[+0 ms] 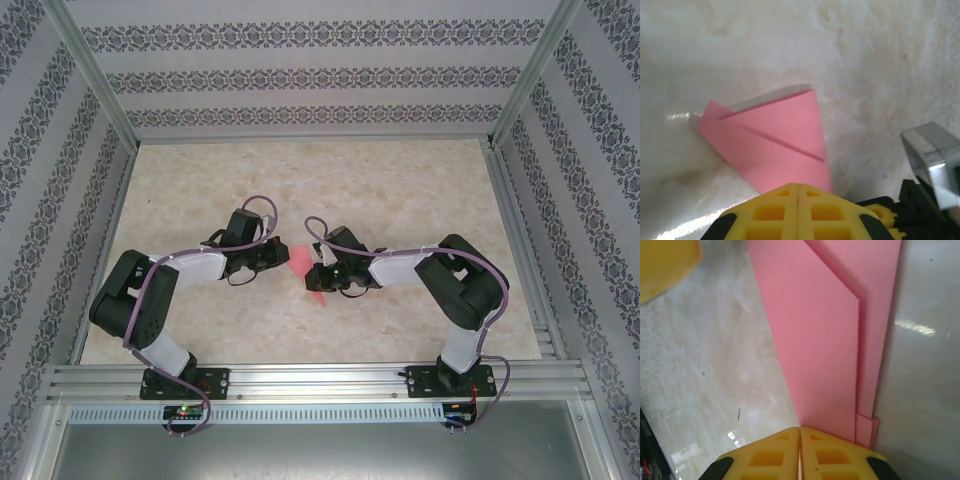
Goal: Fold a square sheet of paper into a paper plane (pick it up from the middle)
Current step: Fold the wing for the fifth time at the center of the table.
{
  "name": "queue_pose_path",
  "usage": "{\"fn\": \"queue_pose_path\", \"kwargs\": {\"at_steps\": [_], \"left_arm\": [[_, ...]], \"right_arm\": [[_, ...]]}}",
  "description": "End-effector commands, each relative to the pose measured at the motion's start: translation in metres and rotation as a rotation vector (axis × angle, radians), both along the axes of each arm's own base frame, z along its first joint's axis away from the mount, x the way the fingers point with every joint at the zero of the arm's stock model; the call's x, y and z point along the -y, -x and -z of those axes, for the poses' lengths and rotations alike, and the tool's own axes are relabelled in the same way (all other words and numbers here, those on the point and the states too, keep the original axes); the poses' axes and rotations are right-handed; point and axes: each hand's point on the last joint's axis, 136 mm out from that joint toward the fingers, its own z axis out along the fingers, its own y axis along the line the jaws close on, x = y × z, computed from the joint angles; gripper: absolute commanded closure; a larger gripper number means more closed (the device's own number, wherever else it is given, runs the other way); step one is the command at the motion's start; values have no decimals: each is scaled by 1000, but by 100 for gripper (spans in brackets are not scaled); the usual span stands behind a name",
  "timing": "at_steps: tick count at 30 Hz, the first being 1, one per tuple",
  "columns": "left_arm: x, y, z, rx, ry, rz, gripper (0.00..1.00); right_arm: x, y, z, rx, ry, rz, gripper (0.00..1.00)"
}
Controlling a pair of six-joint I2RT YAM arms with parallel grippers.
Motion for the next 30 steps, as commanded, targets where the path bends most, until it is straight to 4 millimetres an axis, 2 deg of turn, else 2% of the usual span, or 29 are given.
{"fn": "queue_pose_path", "kwargs": {"at_steps": [1, 7, 10, 14, 17, 23, 30], "left_arm": [[14, -5, -6, 32, 49, 13, 94], [29, -7, 8, 3, 37, 54, 94], [27, -8, 22, -33, 2, 48, 95], [22, -7, 35, -57, -36, 38, 96], [20, -3, 40, -68, -47, 41, 96], [18, 0, 44, -78, -64, 45, 96], [11, 0, 51, -103, -101, 18, 97]], "right_arm": [[43, 24, 49, -118, 204, 29, 90], [36, 22, 40, -99, 164, 13, 89], [27, 14, 23, -53, 122, -5, 89], [9, -3, -11, 35, 49, -30, 89], [0, -16, -23, 74, 33, -37, 88], [-11, -25, -5, 42, 50, -48, 88], [-4, -12, 7, 2, 68, -72, 88]]}}
